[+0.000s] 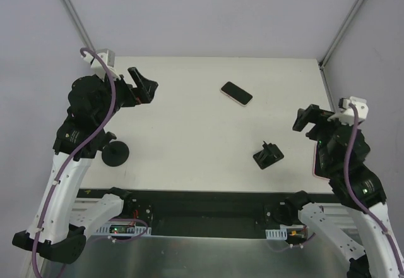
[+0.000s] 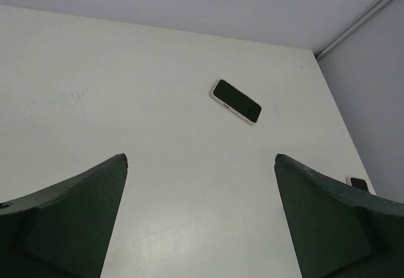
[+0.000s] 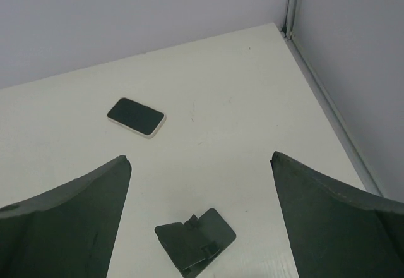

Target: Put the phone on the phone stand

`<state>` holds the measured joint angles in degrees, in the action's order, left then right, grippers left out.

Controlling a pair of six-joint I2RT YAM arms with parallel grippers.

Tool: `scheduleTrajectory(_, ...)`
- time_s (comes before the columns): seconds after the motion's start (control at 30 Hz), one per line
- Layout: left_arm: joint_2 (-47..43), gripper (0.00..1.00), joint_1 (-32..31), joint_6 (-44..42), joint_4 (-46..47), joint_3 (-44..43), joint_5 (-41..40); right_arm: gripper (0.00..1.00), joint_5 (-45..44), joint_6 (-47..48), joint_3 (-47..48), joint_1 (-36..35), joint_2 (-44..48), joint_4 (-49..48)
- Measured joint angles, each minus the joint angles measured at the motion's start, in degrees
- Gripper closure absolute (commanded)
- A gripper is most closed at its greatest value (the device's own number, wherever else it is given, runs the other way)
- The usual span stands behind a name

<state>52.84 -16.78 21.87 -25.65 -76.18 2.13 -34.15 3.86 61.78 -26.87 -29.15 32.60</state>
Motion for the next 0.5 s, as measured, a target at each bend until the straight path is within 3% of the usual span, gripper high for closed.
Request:
scheduleTrajectory(0.17,-0.2,0.01,0.0,1.8,0.7,6.0,4.8,0.04,7.5,-3.7,-3.0,0.1,-10.7,-2.8)
scheduleTrajectory(0.5,-2.4,0.01,2.0,11.0,0.8,26.6,11.6,0.04,40.8,-17.6,-9.0,0.0,-24.7,-13.4)
